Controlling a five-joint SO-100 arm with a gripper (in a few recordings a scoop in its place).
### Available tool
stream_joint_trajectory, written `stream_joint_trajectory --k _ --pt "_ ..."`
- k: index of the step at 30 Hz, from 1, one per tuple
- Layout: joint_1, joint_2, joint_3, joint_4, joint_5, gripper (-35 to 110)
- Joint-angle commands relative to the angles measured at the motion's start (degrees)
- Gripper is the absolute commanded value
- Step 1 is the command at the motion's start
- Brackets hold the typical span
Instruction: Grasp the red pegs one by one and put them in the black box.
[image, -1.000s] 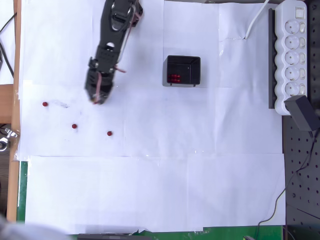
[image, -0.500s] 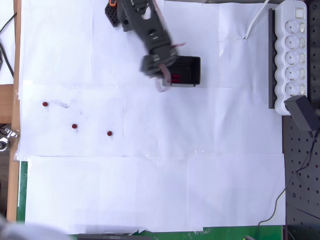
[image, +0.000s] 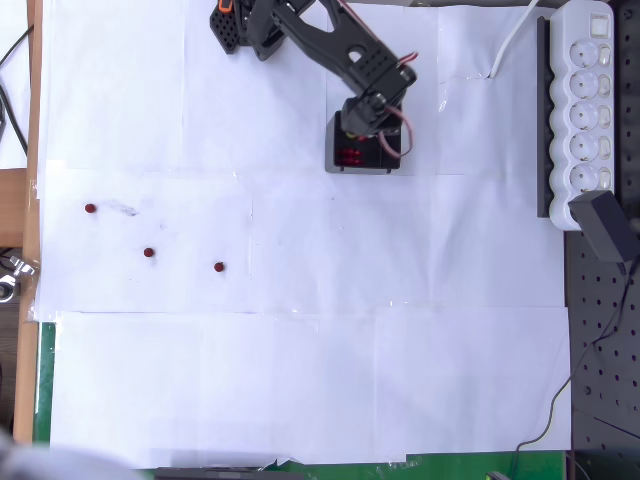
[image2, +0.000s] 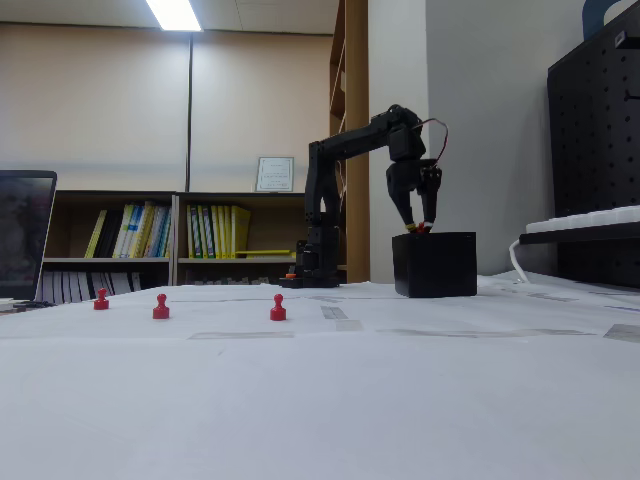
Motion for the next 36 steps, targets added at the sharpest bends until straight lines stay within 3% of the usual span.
stream_joint_trajectory --k 1,6,12,18,21,26,30,36 --pt "-0.1 -0.3 -0.3 -3.1 -0.2 6" --pt "-0.3 -0.5 3.0 -0.5 -0.9 15" --pt "2.4 -3.0 16.8 9.6 -3.1 20" --pt "14.8 -12.9 20.8 15.3 3.2 20" --pt "29.2 -19.5 5.6 5.5 13.2 20" --pt "52.9 -30.4 -28.2 -27.4 30.6 20" --pt "65.6 -31.1 -43.9 -44.3 41.9 20" --pt "75.5 -20.9 -51.5 -66.6 43.3 20"
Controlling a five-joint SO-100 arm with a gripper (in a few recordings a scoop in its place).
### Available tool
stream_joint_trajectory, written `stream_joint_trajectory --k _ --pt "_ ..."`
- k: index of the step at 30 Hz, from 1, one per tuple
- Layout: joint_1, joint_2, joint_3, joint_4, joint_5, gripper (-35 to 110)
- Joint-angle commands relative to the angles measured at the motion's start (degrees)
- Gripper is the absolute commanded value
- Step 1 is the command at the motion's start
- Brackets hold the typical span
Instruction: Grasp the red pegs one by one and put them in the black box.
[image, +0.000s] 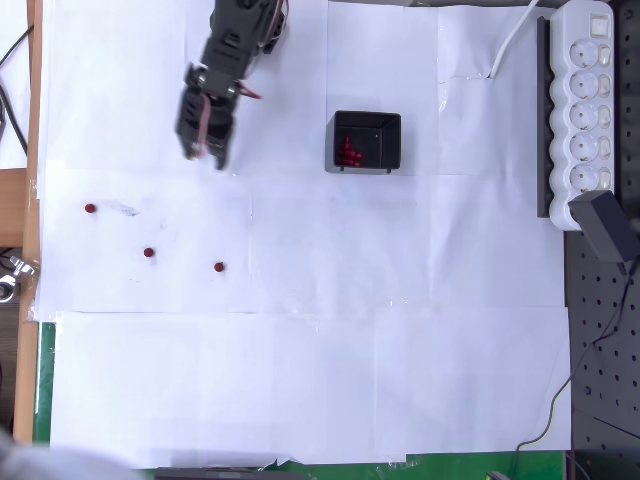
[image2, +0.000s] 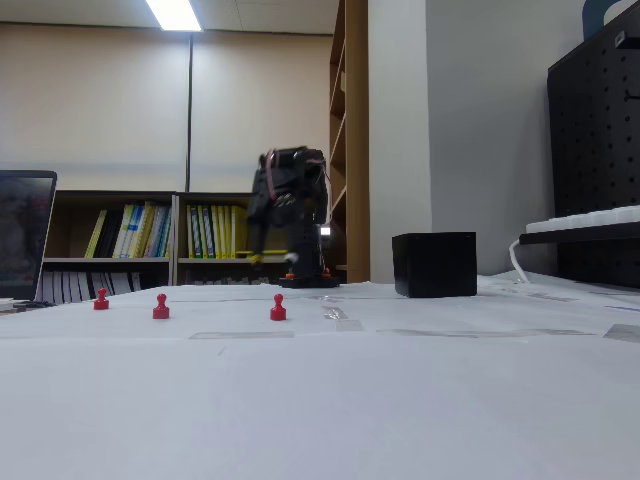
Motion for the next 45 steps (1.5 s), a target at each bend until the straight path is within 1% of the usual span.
stream_joint_trajectory --k 1,6,11,16,21,25,45 --pt "5.5 6.9 0.4 -15.0 -0.6 20" --pt "9.8 20.7 2.9 -27.4 -0.1 20" --pt "11.4 32.1 11.0 -30.3 0.2 20" --pt "11.7 39.6 17.9 -33.4 -0.6 19" --pt "12.4 43.8 22.5 -34.2 -1.1 17" --pt "13.0 46.0 23.6 -37.0 -1.1 17" --pt "15.5 53.1 33.8 -38.1 0.4 17"
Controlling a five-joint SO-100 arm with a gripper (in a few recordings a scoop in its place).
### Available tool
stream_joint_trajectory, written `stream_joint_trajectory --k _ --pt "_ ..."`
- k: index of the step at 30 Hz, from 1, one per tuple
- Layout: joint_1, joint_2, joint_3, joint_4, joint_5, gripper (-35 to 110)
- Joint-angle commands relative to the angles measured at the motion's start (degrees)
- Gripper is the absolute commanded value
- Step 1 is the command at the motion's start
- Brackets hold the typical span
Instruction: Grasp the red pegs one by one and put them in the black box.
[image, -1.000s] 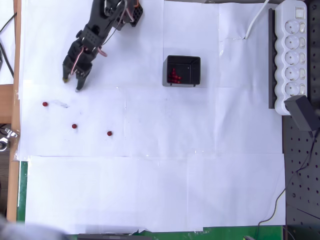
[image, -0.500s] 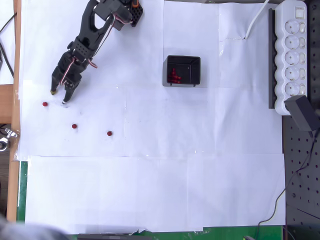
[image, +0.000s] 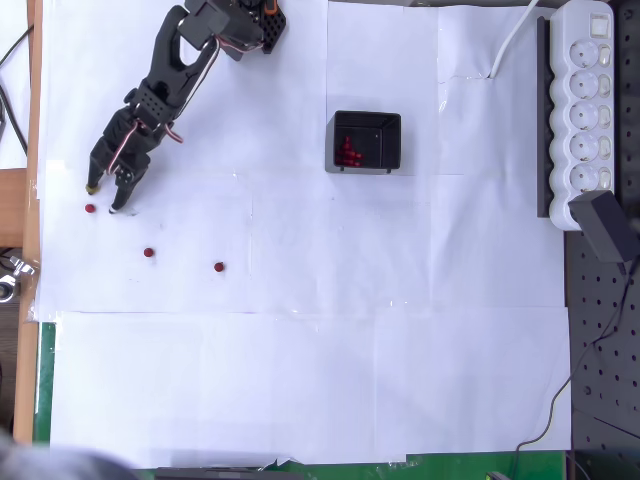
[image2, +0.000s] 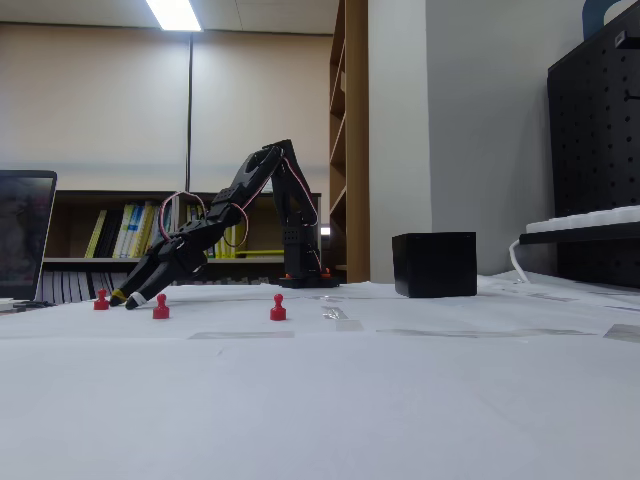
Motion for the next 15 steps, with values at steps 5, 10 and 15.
stream_joint_trajectory --k 5,10,15 --pt "1.7 3.3 4.8 -1.1 0.1 17" --pt "1.7 4.6 6.1 -1.3 0.1 17" --pt "1.2 5.0 6.3 -2.3 -0.8 17"
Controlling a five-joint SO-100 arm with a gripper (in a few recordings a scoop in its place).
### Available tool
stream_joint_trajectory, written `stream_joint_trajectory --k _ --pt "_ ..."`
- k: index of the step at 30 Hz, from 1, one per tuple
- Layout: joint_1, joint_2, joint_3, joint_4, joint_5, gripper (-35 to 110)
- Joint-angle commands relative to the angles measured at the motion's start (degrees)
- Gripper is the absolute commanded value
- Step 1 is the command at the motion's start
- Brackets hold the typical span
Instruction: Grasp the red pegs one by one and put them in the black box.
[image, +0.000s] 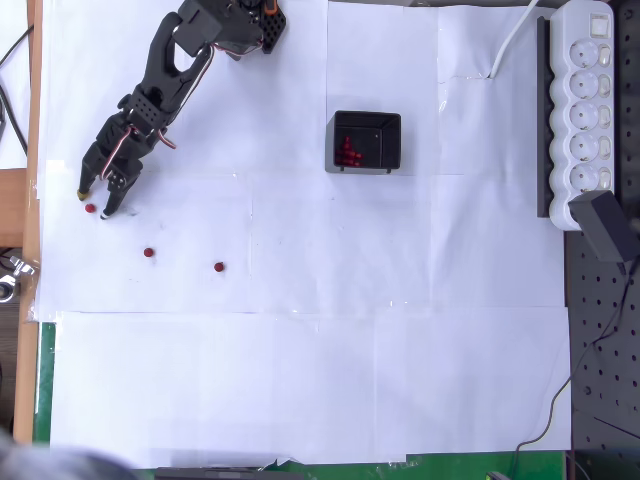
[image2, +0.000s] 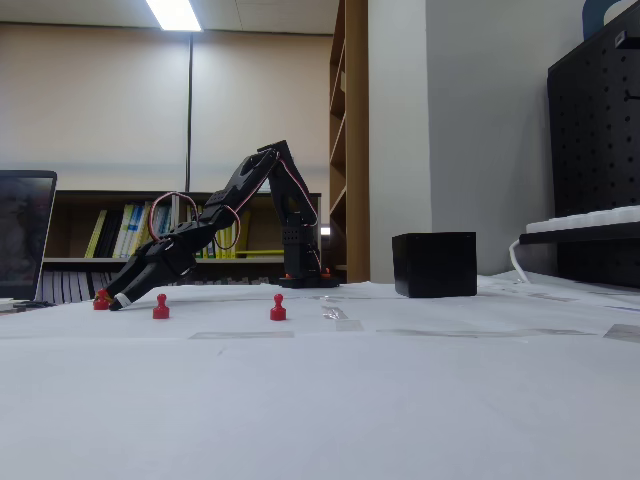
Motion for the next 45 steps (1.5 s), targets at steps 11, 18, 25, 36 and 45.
stream_joint_trajectory --k 11,18,25,36,45 --pt "0.0 1.4 1.1 -3.4 -3.2 17" --pt "-1.3 1.2 1.0 -3.1 -4.1 17" --pt "-2.3 1.2 0.8 -2.7 -4.5 17" --pt "-4.0 1.1 0.7 -2.2 -4.2 17" --pt "-4.4 1.2 0.7 -3.0 -4.0 14"
